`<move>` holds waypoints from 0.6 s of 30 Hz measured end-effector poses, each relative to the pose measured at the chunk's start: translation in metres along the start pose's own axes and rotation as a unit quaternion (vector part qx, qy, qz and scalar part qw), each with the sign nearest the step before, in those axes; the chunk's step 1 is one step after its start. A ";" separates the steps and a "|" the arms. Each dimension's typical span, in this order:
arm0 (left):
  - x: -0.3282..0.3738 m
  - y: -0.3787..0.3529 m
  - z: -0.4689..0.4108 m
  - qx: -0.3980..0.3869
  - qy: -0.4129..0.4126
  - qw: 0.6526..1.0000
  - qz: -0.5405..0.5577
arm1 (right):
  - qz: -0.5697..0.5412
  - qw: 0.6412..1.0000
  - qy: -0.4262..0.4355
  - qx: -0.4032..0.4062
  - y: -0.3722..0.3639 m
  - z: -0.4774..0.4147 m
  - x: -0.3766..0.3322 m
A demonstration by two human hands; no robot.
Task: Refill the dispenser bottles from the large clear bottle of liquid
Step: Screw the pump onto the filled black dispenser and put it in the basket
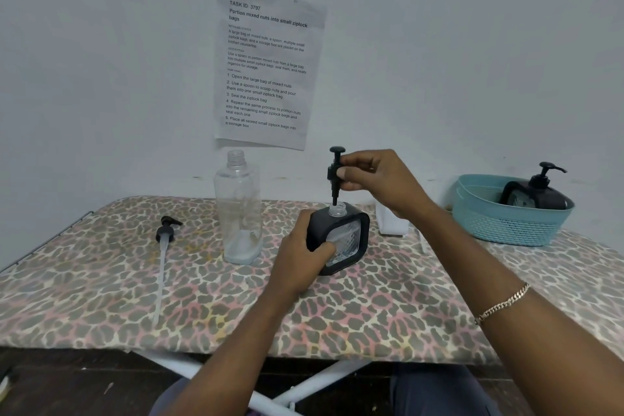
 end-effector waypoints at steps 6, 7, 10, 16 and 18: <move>-0.003 0.000 -0.002 0.002 -0.001 1.000 0.004 | 0.022 1.000 -0.010 0.009 0.001 0.013 0.019; -0.003 0.000 -0.002 0.002 0.000 1.000 0.006 | 0.031 0.999 -0.014 0.005 0.000 0.015 0.023; -0.003 0.000 -0.002 0.000 -0.001 1.000 0.015 | 0.059 0.998 -0.027 -0.007 -0.004 0.022 0.031; -0.003 0.000 -0.003 -0.001 -0.004 1.000 0.022 | 0.064 0.998 -0.027 -0.002 -0.005 0.034 0.039; -0.002 -0.001 -0.003 -0.003 -0.008 1.000 0.021 | 0.055 0.998 -0.027 0.001 -0.006 0.037 0.040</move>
Point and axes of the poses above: each hand's wrist, its own z-axis away from the middle knuckle, its own y-axis out of the back of the hand, x = y × z, the point moved 8 cm from there along -z, towards the middle knuckle, and after that the axes turned 4 degrees about -z, right-handed, at the moved point
